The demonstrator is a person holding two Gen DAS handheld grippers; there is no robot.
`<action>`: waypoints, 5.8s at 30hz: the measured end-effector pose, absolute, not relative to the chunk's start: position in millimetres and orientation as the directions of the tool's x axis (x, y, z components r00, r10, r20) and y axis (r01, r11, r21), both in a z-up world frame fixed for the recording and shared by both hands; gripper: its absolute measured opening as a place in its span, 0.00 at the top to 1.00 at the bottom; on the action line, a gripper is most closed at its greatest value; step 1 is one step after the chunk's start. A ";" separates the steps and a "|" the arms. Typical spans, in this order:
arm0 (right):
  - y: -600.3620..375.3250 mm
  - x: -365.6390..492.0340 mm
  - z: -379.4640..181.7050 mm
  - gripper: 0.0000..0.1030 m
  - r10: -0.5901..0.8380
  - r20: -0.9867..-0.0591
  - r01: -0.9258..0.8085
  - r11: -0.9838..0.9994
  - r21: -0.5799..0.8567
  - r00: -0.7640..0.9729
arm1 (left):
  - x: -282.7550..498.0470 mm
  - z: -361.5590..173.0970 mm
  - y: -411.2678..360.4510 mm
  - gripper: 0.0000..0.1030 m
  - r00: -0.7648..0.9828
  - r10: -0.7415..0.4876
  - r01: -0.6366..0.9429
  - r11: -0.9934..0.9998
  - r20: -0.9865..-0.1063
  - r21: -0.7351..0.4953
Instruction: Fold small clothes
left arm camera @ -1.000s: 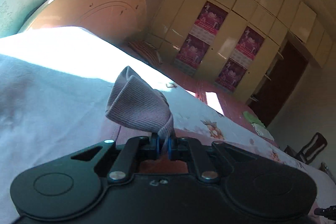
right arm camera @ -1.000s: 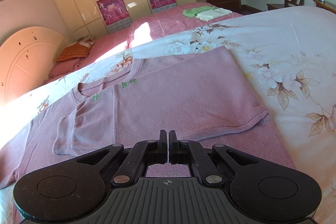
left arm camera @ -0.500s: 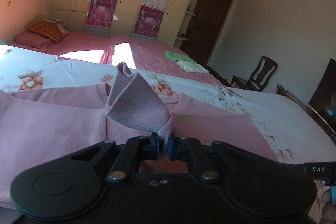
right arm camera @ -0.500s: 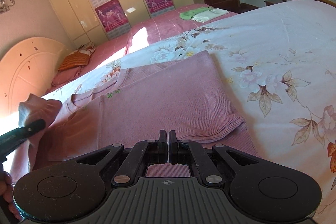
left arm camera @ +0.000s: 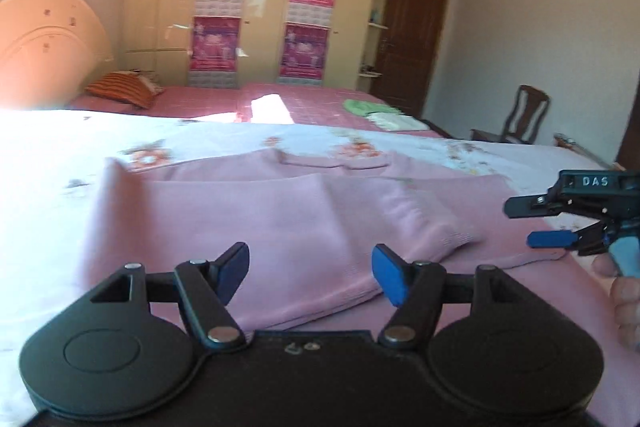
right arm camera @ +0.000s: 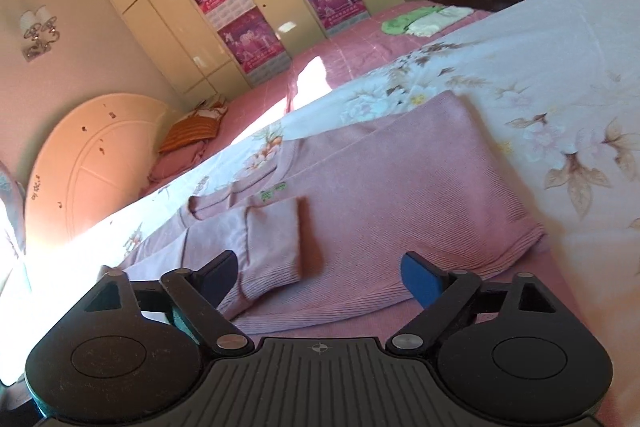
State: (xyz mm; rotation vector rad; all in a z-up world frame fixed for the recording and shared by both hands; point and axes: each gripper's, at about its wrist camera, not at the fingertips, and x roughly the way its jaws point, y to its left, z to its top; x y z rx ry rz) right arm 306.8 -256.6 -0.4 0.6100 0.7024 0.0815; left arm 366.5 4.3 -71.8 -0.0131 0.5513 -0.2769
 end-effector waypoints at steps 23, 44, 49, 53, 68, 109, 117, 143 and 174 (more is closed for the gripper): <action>-237.5 327.3 -14.0 0.96 0.191 -0.644 0.080 0.927 0.367 0.740 | 385.0 -87.8 100.2 0.90 0.771 -0.059 0.014 0.997 -0.634 -0.075; -244.8 317.2 -23.2 0.95 0.185 -0.647 0.085 0.928 0.363 0.739 | 408.7 -87.4 81.2 0.47 0.718 -0.223 0.158 0.975 -0.659 -0.158; -252.1 327.1 0.4 0.95 0.178 -0.598 0.075 0.925 0.373 0.781 | 437.4 -61.9 72.9 0.33 0.772 -0.245 0.192 0.969 -0.586 -0.153; -225.3 364.4 1.5 0.95 0.218 -0.609 0.001 0.941 0.338 0.763 | 496.5 -68.1 80.4 0.35 0.765 -0.248 0.146 0.966 -0.594 -0.214; -183.0 393.4 -12.4 0.95 0.305 -0.620 -0.098 0.934 0.344 0.723 | 484.3 -74.1 33.3 0.36 0.748 -0.324 0.224 0.945 -0.579 -0.239; -192.7 319.9 -10.9 0.56 0.199 -0.619 -0.108 0.977 0.181 0.759 | 378.3 -56.8 56.2 0.29 0.872 -0.044 0.078 0.996 -0.488 0.050; -178.1 332.0 -29.3 0.70 0.177 -0.699 -0.114 0.984 0.136 0.693 | 409.9 -92.6 47.6 0.28 0.761 -0.115 0.108 0.993 -0.639 -0.049; -214.3 239.0 6.6 0.69 0.137 -0.709 0.000 0.982 0.189 0.692 | 320.6 -75.4 50.5 0.21 0.727 -0.071 0.185 0.978 -0.683 0.095; -342.2 21.9 -24.2 0.40 0.507 -0.594 0.074 0.719 0.691 0.625 | 142.9 -105.3 170.1 0.37 0.633 -0.533 -0.060 0.689 -0.561 -0.722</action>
